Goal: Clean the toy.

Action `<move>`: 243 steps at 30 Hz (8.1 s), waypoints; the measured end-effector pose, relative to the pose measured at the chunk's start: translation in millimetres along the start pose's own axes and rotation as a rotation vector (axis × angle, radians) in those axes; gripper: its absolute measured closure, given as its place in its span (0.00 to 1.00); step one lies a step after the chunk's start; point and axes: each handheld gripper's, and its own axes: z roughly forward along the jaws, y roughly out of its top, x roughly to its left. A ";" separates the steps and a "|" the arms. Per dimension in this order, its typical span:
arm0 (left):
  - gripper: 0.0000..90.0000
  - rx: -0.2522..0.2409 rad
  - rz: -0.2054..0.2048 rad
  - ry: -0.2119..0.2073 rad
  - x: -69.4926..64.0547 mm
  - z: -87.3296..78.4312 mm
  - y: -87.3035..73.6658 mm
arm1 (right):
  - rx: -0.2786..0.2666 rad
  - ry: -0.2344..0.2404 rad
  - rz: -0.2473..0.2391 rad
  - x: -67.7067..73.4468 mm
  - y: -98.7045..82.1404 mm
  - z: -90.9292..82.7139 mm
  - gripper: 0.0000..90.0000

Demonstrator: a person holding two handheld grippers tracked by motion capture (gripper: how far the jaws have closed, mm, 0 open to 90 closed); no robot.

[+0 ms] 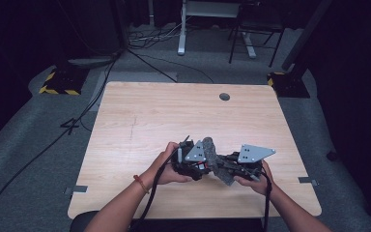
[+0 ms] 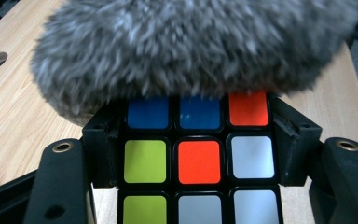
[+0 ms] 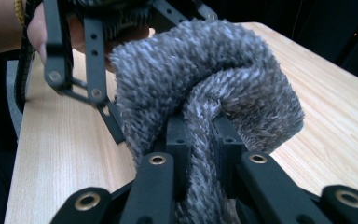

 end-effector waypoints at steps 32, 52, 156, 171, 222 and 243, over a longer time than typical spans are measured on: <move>0.37 -0.136 0.027 0.022 2.4 -26.5 3.1 | 0.083 -0.006 0.056 -11.4 -16.3 7.0 0.89; 0.37 -0.025 0.061 0.016 -2.1 -7.8 3.8 | 0.002 0.047 -0.011 -0.5 2.7 -3.5 0.90; 0.37 -0.156 -0.018 0.066 12.0 -38.9 -5.3 | 0.128 0.071 0.075 -9.8 -14.2 10.7 0.89; 0.37 -0.134 0.037 0.002 -5.3 -23.6 2.6 | 0.046 0.004 0.087 -13.3 -6.2 -5.5 0.89; 0.37 0.022 -0.006 -0.007 6.1 6.0 -12.5 | 0.072 -0.027 0.014 -8.4 -4.4 -2.5 0.89; 0.37 0.153 -0.079 -0.058 7.9 27.1 -31.2 | 0.367 -0.041 0.045 -39.0 -38.5 4.6 0.88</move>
